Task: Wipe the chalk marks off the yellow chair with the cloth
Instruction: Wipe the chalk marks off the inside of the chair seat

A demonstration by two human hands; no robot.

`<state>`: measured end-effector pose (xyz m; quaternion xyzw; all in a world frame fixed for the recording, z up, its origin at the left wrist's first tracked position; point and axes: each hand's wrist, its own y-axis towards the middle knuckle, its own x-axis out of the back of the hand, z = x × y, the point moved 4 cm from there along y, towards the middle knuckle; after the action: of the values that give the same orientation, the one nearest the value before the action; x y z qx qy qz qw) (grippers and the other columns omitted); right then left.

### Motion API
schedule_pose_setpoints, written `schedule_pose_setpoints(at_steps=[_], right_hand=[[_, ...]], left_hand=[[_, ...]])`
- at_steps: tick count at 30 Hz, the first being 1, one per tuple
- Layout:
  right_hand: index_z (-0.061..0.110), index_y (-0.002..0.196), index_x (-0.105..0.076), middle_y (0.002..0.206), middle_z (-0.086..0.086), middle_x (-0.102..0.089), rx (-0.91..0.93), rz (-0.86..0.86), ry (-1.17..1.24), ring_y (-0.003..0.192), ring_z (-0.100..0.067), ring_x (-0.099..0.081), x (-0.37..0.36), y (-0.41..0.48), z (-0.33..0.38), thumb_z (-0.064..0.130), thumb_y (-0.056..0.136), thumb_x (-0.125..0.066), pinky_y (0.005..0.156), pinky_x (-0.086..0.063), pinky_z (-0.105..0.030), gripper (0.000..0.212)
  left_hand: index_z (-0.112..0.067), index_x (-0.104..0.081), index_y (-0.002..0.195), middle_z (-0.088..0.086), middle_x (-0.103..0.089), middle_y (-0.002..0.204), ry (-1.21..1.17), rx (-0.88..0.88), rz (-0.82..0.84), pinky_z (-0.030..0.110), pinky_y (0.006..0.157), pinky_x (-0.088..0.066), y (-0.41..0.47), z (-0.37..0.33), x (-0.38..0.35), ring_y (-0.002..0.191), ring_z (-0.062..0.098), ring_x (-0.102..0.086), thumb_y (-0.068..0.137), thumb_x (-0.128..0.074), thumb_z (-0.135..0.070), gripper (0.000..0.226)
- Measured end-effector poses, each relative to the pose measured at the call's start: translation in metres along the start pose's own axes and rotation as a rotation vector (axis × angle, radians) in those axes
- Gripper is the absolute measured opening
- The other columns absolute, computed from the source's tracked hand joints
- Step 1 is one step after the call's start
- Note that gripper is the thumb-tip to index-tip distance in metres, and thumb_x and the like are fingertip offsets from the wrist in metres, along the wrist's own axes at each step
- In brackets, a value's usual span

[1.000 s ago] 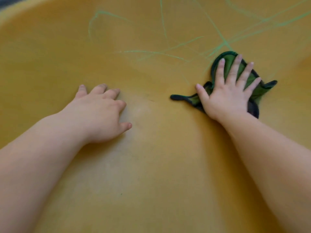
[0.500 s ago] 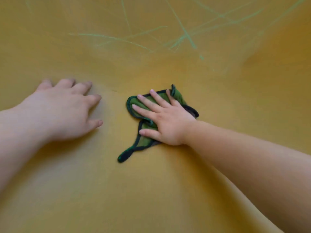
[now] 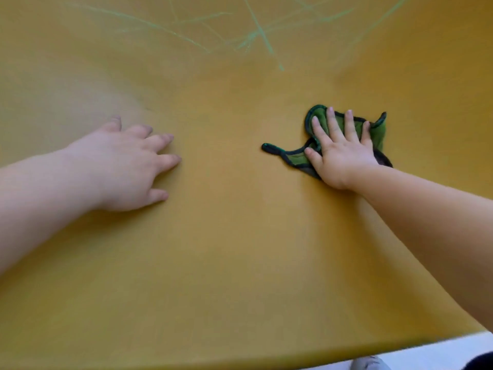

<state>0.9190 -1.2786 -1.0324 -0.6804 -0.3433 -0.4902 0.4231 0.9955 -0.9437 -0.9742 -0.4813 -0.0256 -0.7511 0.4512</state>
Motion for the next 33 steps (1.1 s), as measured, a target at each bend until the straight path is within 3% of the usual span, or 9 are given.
schedule_pose_setpoints(at_steps=[8, 12, 15, 17, 19, 26, 28, 31, 33], right_hand=[[0.043, 0.158, 0.018, 0.164, 0.016, 0.031, 0.681, 0.425, 0.181, 0.150, -0.021, 0.035, -0.020, -0.210, 0.141, 0.074, 0.097, -0.023, 0.121, 0.012, -0.048, 0.080], [0.046, 0.158, 0.016, 0.166, 0.015, 0.026, 0.394, 0.353, 0.024, 0.155, -0.027, 0.024, -0.025, -0.168, 0.070, 0.083, 0.078, -0.003, 0.124, 0.010, -0.058, 0.090], [0.042, 0.160, 0.011, 0.170, 0.008, 0.020, 0.040, 0.245, -0.049, 0.156, -0.032, 0.018, -0.021, -0.105, 0.012, 0.078, 0.089, -0.004, 0.121, 0.007, -0.067, 0.082], [0.038, 0.162, 0.011, 0.170, 0.005, 0.021, -0.051, 0.221, 0.001, 0.156, -0.035, 0.020, -0.024, -0.090, 0.015, 0.075, 0.096, -0.009, 0.121, 0.008, -0.068, 0.078], [0.035, 0.162, 0.009, 0.170, 0.002, 0.020, 0.017, 0.206, 0.047, 0.155, -0.037, 0.019, -0.029, -0.098, 0.052, 0.072, 0.099, -0.016, 0.122, 0.007, -0.067, 0.078], [0.039, 0.158, 0.020, 0.167, 0.008, 0.028, 0.692, 0.316, 0.142, 0.152, -0.029, 0.029, -0.018, -0.254, 0.157, 0.073, 0.097, -0.018, 0.121, 0.015, -0.055, 0.079], [0.045, 0.156, 0.021, 0.166, 0.012, 0.029, 0.714, 0.321, 0.125, 0.152, -0.027, 0.031, -0.020, -0.246, 0.145, 0.078, 0.094, -0.020, 0.120, 0.017, -0.055, 0.082], [0.049, 0.155, 0.020, 0.166, 0.011, 0.027, 0.574, 0.309, 0.058, 0.153, -0.029, 0.026, -0.027, -0.185, 0.110, 0.097, 0.067, 0.004, 0.122, 0.011, -0.064, 0.101], [0.047, 0.156, 0.019, 0.168, 0.008, 0.025, 0.426, 0.234, -0.022, 0.155, -0.031, 0.022, -0.028, -0.131, 0.069, 0.093, 0.072, -0.001, 0.121, 0.006, -0.069, 0.098]], left_hand=[[-0.037, -0.030, 0.148, -0.001, -0.032, 0.155, -0.075, 0.038, -0.056, 0.047, 0.105, -0.039, -0.029, 0.009, 0.018, 0.137, 0.025, -0.036, 0.087, -0.026, -0.072, 0.070], [-0.037, -0.031, 0.147, -0.001, -0.036, 0.151, -0.136, 0.053, -0.037, 0.045, 0.104, -0.040, -0.048, 0.005, 0.009, 0.136, 0.026, -0.037, 0.088, -0.027, -0.071, 0.069], [-0.038, -0.030, 0.148, -0.001, -0.033, 0.154, -0.187, 0.073, -0.034, 0.046, 0.104, -0.040, -0.061, -0.002, 0.000, 0.136, 0.026, -0.036, 0.086, -0.028, -0.073, 0.071], [-0.038, -0.029, 0.148, -0.001, -0.031, 0.156, -0.221, 0.084, -0.025, 0.046, 0.105, -0.039, -0.067, -0.006, -0.007, 0.138, 0.026, -0.035, 0.087, -0.030, -0.073, 0.071], [-0.038, -0.030, 0.148, -0.001, -0.030, 0.156, -0.239, 0.083, 0.010, 0.046, 0.106, -0.038, -0.070, -0.010, -0.014, 0.138, 0.026, -0.035, 0.088, -0.031, -0.071, 0.068], [-0.038, -0.029, 0.149, -0.001, -0.032, 0.155, -0.229, 0.100, 0.016, 0.047, 0.105, -0.040, -0.069, -0.008, -0.012, 0.137, 0.027, -0.036, 0.090, -0.030, -0.068, 0.066], [-0.039, -0.028, 0.149, -0.002, -0.032, 0.155, -0.233, 0.093, 0.031, 0.047, 0.103, -0.041, -0.064, -0.012, -0.010, 0.137, 0.027, -0.035, 0.090, -0.030, -0.067, 0.065], [-0.040, -0.026, 0.149, -0.003, -0.028, 0.156, -0.235, 0.068, 0.082, 0.048, 0.104, -0.040, -0.057, -0.018, -0.010, 0.138, 0.026, -0.033, 0.091, -0.031, -0.066, 0.064], [-0.040, -0.025, 0.149, -0.003, -0.027, 0.157, -0.227, 0.068, 0.086, 0.048, 0.104, -0.041, -0.054, -0.019, -0.008, 0.138, 0.026, -0.033, 0.091, -0.032, -0.067, 0.064]])
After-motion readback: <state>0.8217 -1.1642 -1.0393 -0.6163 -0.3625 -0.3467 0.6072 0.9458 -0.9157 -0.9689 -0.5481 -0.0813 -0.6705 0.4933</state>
